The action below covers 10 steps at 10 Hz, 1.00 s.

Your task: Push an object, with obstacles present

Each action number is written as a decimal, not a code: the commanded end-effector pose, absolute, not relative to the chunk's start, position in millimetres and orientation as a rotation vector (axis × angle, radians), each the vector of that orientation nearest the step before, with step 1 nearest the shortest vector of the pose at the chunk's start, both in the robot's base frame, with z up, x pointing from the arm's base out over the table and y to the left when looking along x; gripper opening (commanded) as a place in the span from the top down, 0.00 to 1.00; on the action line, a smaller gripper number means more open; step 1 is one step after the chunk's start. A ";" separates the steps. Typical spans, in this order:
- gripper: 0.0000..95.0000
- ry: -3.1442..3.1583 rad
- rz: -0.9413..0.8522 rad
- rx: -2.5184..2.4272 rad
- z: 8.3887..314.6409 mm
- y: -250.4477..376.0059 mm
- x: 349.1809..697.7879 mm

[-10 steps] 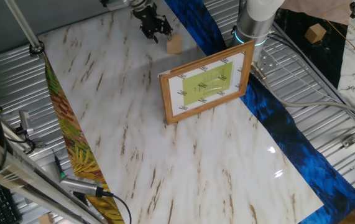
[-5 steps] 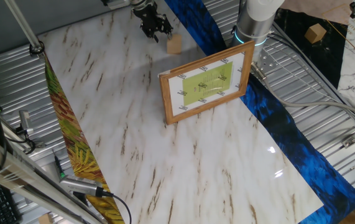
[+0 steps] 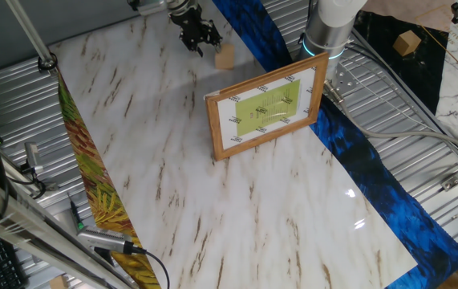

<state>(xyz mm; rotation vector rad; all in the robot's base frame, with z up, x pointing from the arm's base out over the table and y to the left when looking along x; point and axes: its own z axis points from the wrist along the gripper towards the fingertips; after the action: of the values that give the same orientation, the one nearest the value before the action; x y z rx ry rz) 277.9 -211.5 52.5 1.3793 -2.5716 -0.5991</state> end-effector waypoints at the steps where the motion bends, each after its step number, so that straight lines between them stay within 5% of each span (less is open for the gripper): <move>1: 0.40 -2.570 -0.610 1.370 52.5 -211.0 279.3; 10: 0.40 -2.574 -0.697 1.204 64.9 -223.3 269.5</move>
<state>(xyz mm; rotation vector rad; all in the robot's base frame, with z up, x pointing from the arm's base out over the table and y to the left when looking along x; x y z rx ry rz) 268.6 -221.4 65.3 1.2261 -2.5767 -0.6678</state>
